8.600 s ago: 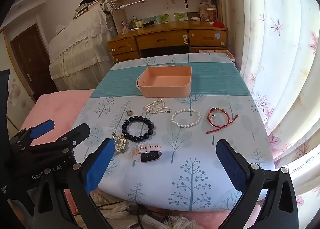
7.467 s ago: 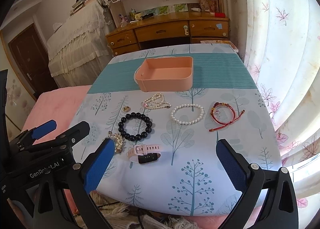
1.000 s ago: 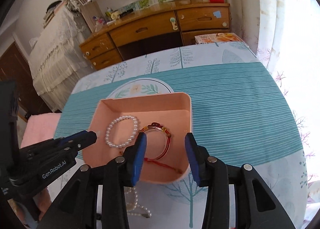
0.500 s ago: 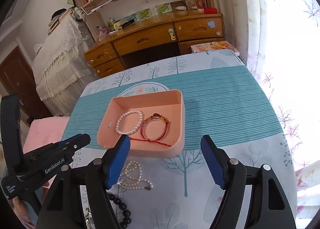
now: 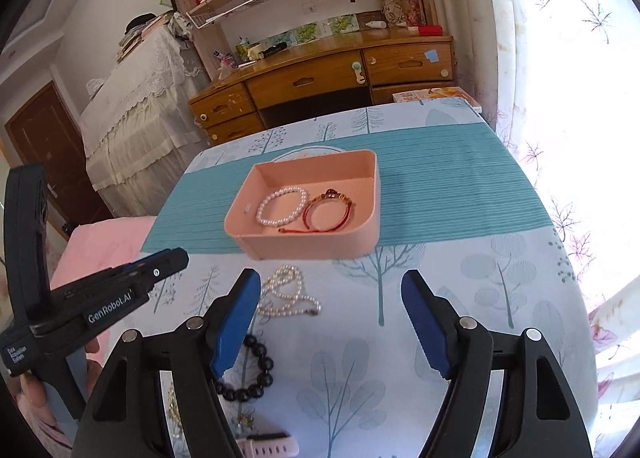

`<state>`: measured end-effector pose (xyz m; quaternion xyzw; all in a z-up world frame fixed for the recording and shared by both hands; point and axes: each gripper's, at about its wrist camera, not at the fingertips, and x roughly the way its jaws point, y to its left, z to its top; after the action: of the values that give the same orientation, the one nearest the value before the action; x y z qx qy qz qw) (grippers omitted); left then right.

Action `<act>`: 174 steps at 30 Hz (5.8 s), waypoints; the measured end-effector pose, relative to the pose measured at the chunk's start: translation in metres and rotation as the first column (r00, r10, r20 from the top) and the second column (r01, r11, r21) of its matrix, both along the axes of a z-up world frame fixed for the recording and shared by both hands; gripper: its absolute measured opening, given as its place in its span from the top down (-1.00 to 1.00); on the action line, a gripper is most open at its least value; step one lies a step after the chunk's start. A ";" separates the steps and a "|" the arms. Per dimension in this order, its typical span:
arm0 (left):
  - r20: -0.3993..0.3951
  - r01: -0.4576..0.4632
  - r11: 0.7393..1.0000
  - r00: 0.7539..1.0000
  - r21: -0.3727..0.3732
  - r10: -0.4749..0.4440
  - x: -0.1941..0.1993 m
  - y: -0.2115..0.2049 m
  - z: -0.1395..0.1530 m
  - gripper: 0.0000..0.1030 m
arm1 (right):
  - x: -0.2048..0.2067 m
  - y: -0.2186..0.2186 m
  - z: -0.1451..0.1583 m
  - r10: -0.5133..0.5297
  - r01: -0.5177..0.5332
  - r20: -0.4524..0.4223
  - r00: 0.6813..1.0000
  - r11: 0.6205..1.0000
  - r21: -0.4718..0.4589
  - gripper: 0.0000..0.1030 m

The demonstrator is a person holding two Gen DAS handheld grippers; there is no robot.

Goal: Organize jewelry
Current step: 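Withdraw both tools from the box back over the remaining jewelry, then grasp the pink watch strap with the right tool while the left tool grasps the gold comb, then lift and carry the watch strap and gold comb over the pink box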

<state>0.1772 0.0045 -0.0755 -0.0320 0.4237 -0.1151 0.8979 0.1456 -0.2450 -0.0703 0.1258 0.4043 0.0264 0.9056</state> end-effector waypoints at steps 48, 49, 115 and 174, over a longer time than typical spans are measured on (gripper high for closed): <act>-0.113 0.142 0.980 0.985 0.137 -0.127 -0.138 0.050 -0.062 0.76 | -0.116 0.081 -0.077 0.479 -0.459 -0.192 0.856 0.877 0.141 -0.02; -0.119 0.157 0.978 0.983 0.140 -0.141 -0.138 0.046 -0.064 0.76 | -0.114 0.085 -0.081 0.487 -0.467 -0.196 0.851 0.873 0.141 0.11; -0.261 0.365 0.930 0.903 0.045 -0.341 -0.099 -0.005 -0.068 0.88 | -0.097 0.051 -0.053 0.356 -0.356 0.017 0.934 0.929 0.098 0.89; 0.015 0.199 0.980 0.980 -0.016 -0.199 0.116 -0.059 0.063 0.87 | 0.126 -0.013 0.047 0.199 -0.183 -0.038 0.979 0.950 0.254 0.89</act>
<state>0.2933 -0.0547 -0.0125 0.0037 0.4178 -0.2083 0.8843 0.2715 -0.2584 -0.0238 0.1995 0.4365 0.1603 0.8625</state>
